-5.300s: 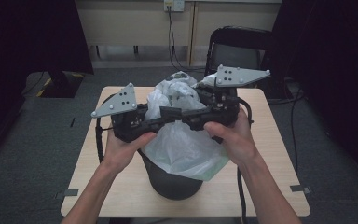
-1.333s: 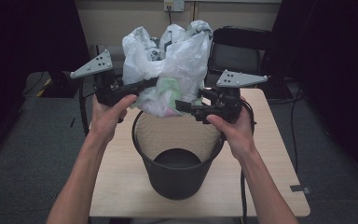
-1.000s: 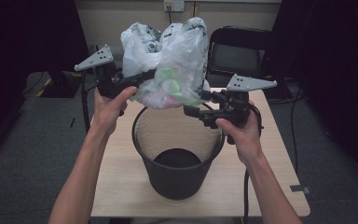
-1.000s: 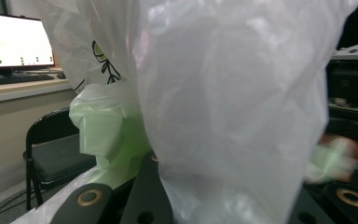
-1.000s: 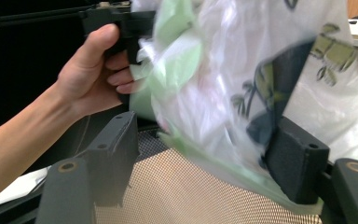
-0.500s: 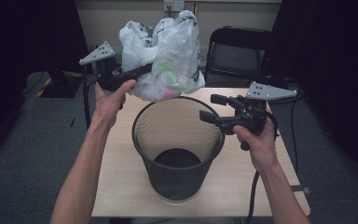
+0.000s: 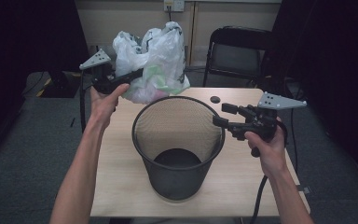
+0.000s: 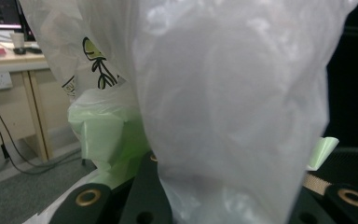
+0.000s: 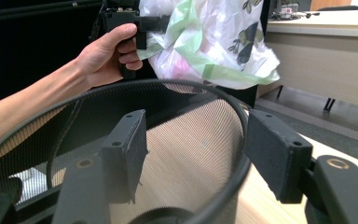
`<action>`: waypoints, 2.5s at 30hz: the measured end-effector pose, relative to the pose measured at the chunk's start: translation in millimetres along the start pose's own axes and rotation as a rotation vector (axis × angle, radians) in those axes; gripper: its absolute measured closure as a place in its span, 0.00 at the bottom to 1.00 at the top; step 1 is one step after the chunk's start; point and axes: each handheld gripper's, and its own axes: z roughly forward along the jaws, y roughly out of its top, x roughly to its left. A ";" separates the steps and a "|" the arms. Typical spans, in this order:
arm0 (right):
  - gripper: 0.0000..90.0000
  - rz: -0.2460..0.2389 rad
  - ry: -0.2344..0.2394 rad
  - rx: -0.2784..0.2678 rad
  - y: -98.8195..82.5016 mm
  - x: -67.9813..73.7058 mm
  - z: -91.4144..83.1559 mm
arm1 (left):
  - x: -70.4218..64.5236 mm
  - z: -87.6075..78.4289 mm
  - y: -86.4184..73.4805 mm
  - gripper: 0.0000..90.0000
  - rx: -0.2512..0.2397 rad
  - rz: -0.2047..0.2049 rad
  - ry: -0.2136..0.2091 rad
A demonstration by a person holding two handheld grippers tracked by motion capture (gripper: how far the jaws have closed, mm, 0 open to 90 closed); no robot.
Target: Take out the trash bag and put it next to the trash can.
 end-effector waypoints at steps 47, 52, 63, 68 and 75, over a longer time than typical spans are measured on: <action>0.39 0.093 -0.053 0.162 -90.7 -19.4 -7.4 | 9.4 13.9 -92.4 0.33 0.333 -0.098 0.104; 0.38 0.095 -0.055 0.163 -91.8 -20.3 -8.2 | 13.2 23.2 -113.8 0.86 0.373 -0.132 0.046; 0.38 0.097 -0.052 0.176 -95.2 -20.2 -5.7 | -20.9 37.4 -106.7 0.64 0.338 -0.077 -0.034; 0.38 0.096 -0.052 0.175 -95.5 -19.5 -6.7 | -13.7 13.9 -104.0 0.34 0.316 -0.065 0.039; 0.37 0.105 -0.056 0.198 -101.6 -20.7 -3.3 | -10.0 -23.8 -96.8 0.27 0.281 -0.045 0.084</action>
